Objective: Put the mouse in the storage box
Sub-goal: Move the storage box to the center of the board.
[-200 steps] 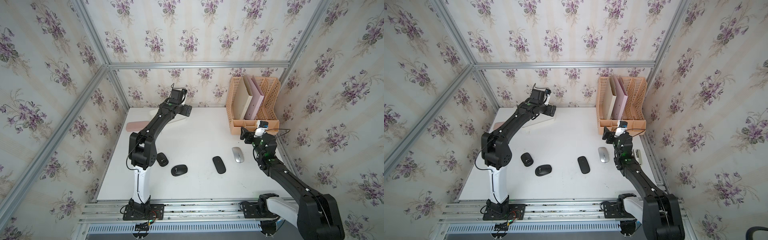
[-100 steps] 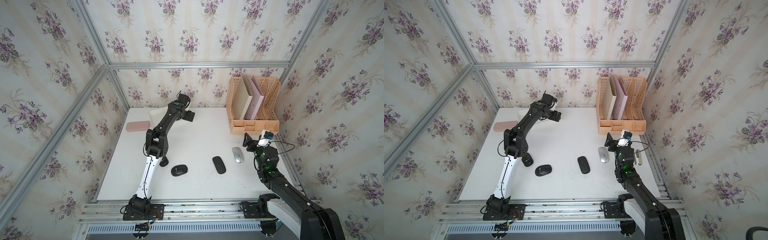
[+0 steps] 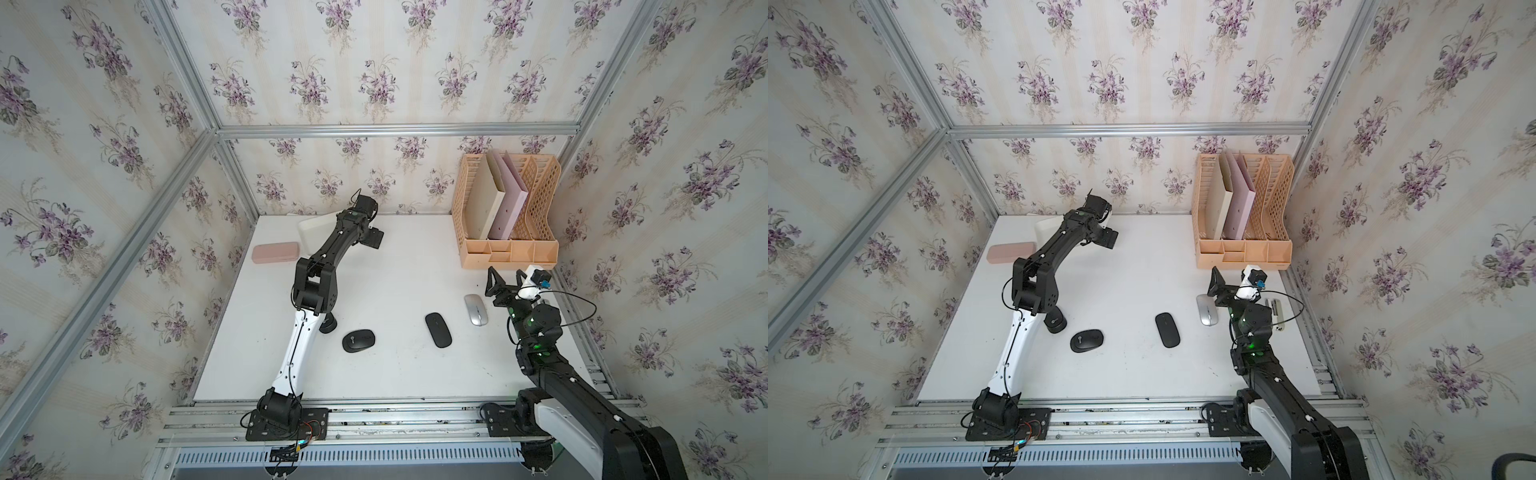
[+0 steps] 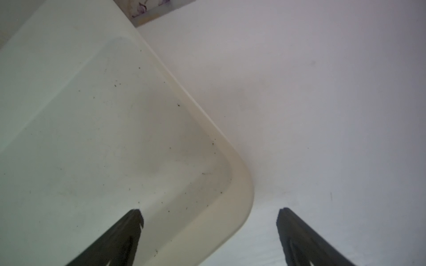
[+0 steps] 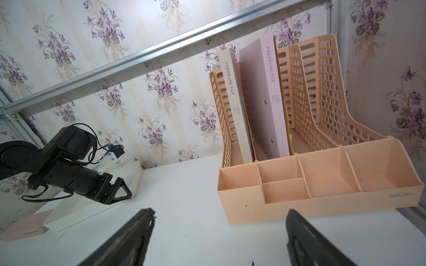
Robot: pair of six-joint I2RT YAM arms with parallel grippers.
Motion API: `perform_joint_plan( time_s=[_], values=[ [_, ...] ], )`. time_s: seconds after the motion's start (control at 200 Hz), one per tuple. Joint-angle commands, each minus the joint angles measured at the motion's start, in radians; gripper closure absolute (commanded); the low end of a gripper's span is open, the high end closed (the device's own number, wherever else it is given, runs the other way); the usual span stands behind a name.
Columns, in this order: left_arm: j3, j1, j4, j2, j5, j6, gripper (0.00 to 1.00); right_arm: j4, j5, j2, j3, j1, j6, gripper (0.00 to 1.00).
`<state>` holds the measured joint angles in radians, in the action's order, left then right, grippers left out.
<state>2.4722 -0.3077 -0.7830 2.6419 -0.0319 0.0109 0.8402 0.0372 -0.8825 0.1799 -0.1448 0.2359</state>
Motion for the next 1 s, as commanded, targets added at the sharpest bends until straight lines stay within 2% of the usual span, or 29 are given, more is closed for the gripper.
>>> perform_joint_plan(
  time_s=[0.0,0.15,0.36,0.44,0.47,0.539,0.584,0.599,0.769,0.994],
  values=[
    [-0.052,0.0,0.114,-0.035,0.059,0.03,0.06,0.044,0.014,0.001,0.0,-0.001,0.002,0.07],
    [0.153,-0.001,-0.019,0.087,0.113,0.058,0.09,0.073,0.02,0.015,-0.018,-0.002,0.008,0.07],
    [0.129,0.016,-0.015,0.131,0.135,0.051,0.14,0.1,0.048,0.082,-0.06,-0.001,0.005,0.07],
    [0.14,0.022,-0.03,0.134,0.156,0.054,0.21,0.113,0.051,0.104,-0.073,-0.002,0.005,0.07],
    [0.138,0.024,-0.029,0.131,0.163,0.056,0.27,0.118,0.053,0.108,-0.078,-0.002,0.005,0.07],
    [0.108,0.022,-0.019,0.114,0.165,0.06,0.43,0.135,0.056,0.111,-0.089,-0.001,0.002,0.07],
    [0.075,0.022,-0.003,0.096,0.174,0.061,0.44,0.133,0.065,0.112,-0.09,-0.002,0.001,0.07],
    [0.061,0.022,0.004,0.088,0.176,0.061,0.47,0.131,0.065,0.111,-0.089,-0.002,0.0,0.07],
    [-0.13,0.008,0.116,-0.019,0.172,0.081,0.56,0.125,0.065,0.128,-0.092,-0.002,-0.001,0.07],
    [-0.299,-0.034,0.21,-0.136,0.17,0.163,0.63,0.118,0.08,0.158,-0.102,-0.002,0.0,0.06]
  ],
)
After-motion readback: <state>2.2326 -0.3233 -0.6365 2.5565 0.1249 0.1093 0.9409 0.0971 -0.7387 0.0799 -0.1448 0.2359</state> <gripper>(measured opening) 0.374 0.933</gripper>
